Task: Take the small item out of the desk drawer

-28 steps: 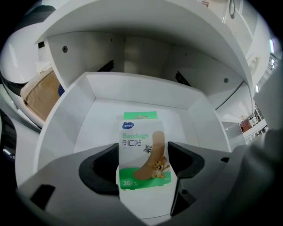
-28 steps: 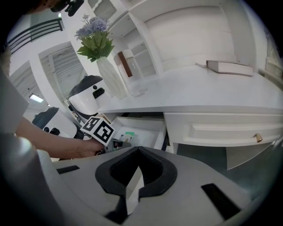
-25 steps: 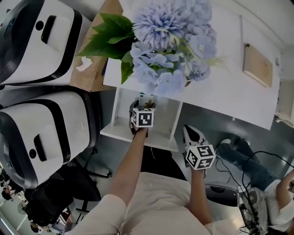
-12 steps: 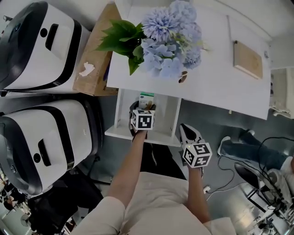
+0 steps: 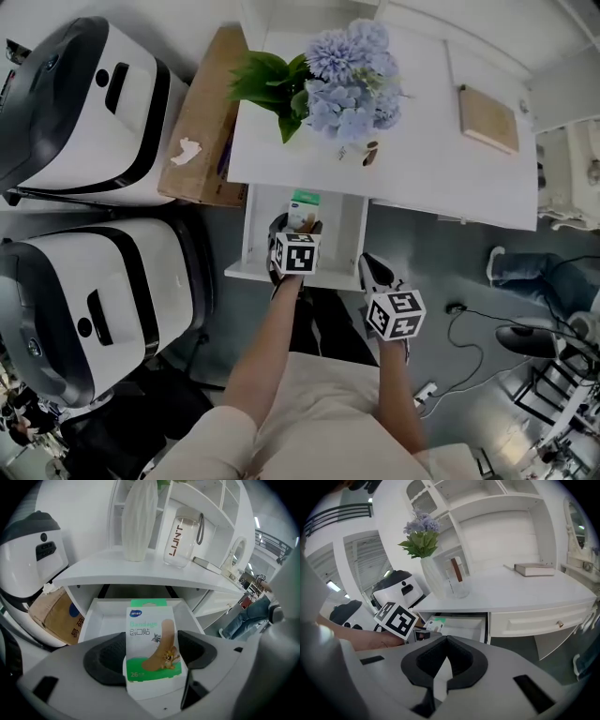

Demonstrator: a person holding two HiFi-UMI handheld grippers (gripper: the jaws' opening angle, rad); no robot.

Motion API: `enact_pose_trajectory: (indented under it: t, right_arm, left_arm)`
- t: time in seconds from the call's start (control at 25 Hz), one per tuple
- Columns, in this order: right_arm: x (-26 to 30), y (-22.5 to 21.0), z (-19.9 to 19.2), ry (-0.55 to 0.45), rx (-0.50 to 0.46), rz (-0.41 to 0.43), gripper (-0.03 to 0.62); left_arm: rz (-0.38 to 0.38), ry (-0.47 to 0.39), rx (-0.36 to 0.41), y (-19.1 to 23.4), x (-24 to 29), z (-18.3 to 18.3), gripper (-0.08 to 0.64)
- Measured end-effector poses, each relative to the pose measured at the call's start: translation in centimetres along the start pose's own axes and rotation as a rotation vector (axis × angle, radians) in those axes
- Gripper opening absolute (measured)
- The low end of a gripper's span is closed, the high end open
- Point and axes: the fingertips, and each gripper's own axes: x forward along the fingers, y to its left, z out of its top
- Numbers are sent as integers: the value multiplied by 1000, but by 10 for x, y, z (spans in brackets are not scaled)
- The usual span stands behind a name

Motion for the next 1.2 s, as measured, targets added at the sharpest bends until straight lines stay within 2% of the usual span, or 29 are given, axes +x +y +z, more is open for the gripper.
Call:
enact_pose_trajectory:
  t: [0.48,0.8,1.2]
  right_arm:
    - [-20,30,9,-63,-3,-27,25]
    - [-34,59,11,-92,-23,-30,25]
    - [-44,87,9,-109,-44,-33,25]
  left_arm:
    - [-33,-95,71,-15,-56,18,356]
    - [-45,-152,112,-20,-109,10,356]
    - [-50,-214,120,-26,-168,-2,356]
